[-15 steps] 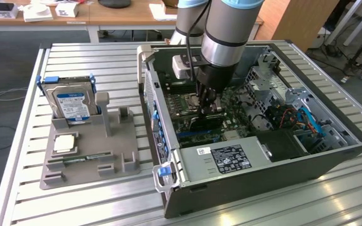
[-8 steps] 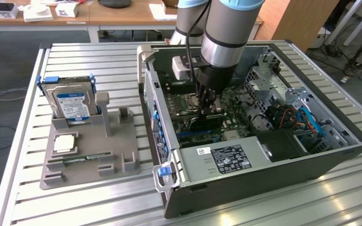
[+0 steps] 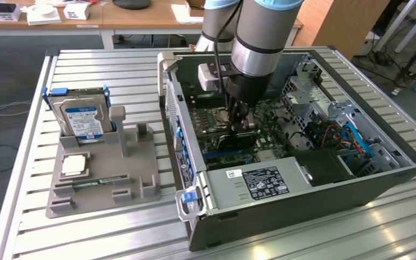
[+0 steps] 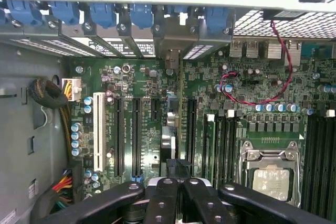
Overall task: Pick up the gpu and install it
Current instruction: 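Press down on the gpu until it lock into place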
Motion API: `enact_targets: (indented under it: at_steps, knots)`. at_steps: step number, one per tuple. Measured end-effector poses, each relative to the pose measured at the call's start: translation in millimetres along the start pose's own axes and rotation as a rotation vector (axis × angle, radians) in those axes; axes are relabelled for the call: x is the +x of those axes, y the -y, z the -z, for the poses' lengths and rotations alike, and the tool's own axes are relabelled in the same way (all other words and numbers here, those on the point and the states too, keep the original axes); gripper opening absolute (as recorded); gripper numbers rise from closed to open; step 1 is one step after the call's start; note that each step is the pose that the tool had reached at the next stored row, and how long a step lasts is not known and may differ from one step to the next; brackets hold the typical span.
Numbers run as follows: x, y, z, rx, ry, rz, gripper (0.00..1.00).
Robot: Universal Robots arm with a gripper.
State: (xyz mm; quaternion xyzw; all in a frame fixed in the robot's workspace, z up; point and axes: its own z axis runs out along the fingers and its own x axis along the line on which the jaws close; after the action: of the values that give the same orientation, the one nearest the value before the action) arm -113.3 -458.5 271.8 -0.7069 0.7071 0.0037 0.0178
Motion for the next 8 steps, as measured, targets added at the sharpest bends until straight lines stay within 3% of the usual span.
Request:
enact_targets:
  at_steps: [8]
  knots:
    - [-3.4,-0.3,0.0,0.0000,0.0007,0.000,0.11]
